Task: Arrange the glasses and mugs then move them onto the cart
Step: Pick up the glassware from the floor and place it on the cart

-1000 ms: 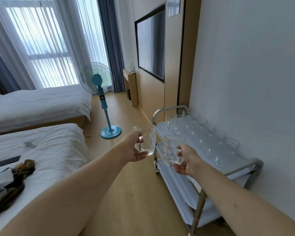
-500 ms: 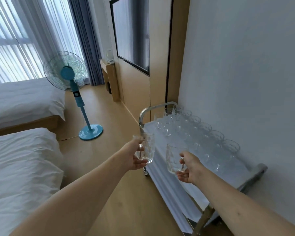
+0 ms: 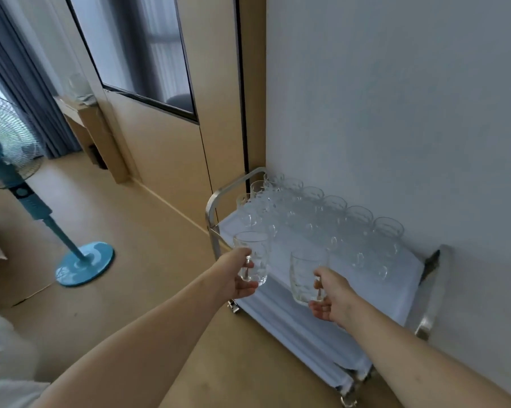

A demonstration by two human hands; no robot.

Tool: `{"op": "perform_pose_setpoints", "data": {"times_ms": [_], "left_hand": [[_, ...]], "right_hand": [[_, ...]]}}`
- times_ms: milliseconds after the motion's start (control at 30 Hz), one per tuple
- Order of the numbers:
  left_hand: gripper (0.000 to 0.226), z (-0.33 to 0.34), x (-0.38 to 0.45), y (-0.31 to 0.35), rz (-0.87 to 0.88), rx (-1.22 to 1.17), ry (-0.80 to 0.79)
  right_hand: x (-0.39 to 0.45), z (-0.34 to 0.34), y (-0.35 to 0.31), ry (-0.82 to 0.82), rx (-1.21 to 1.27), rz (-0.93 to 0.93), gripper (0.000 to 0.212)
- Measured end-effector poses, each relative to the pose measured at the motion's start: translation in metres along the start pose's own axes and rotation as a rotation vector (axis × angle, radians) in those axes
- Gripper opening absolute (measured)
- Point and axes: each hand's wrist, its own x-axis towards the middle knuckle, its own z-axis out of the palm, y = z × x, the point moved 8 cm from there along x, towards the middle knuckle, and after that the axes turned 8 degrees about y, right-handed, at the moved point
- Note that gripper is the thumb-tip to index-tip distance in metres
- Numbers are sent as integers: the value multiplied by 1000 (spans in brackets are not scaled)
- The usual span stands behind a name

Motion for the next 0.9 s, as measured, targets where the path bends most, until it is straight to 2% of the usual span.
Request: {"op": "perform_pose_setpoints", "data": {"times_ms": [233, 500, 900], "left_hand": [[31, 29, 41, 13, -40, 16, -111], [31, 89, 97, 28, -74, 25, -189], [27, 147, 188, 27, -137, 59, -214]], "right_hand": [[19, 7, 16, 99, 88, 62, 24], [82, 1, -10, 153, 123, 38, 25], [171, 22, -15, 84, 75, -75, 30]]}}
